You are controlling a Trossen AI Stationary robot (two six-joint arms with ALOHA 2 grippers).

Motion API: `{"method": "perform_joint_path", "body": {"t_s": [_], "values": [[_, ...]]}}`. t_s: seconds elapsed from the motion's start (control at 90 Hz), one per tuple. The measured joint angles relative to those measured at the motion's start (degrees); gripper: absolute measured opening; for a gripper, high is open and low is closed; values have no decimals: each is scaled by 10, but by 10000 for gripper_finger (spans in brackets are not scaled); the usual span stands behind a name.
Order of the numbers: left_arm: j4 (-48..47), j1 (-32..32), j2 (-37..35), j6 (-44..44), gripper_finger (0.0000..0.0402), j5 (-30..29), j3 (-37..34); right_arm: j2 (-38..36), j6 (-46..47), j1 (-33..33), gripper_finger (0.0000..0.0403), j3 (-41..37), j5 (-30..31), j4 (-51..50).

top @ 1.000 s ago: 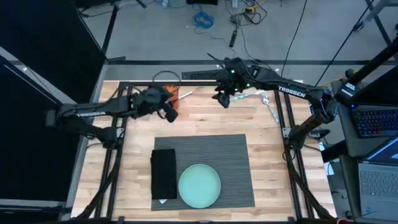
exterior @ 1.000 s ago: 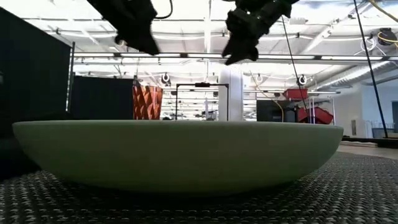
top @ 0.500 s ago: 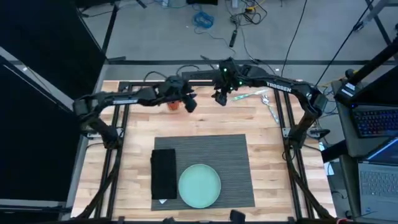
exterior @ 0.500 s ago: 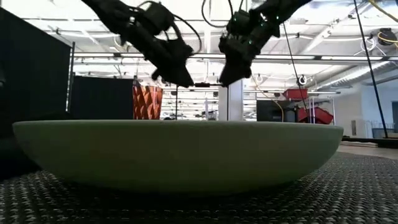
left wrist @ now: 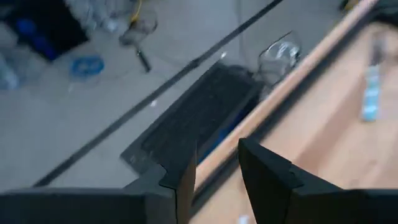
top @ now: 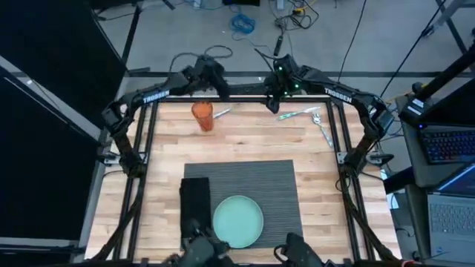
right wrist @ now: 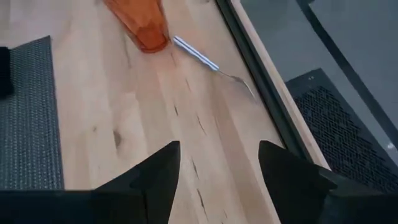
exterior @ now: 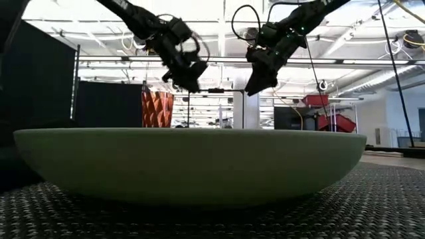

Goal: Set table place
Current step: Put the white fork on the black table napkin

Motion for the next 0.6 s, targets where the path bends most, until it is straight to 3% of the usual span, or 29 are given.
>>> {"method": "perform_joint_path", "body": {"t_s": [0.167,0.356,0.6], "values": [[-34,44,-2,-1,108,13,13,0,-11,0,203,0,0,-5],[-68,93,25,-35,108,109,32,0,-17,0,203,0,0,-7],[-119,98,74,-4,108,110,44,0,-11,0,203,0,0,-1]]}}
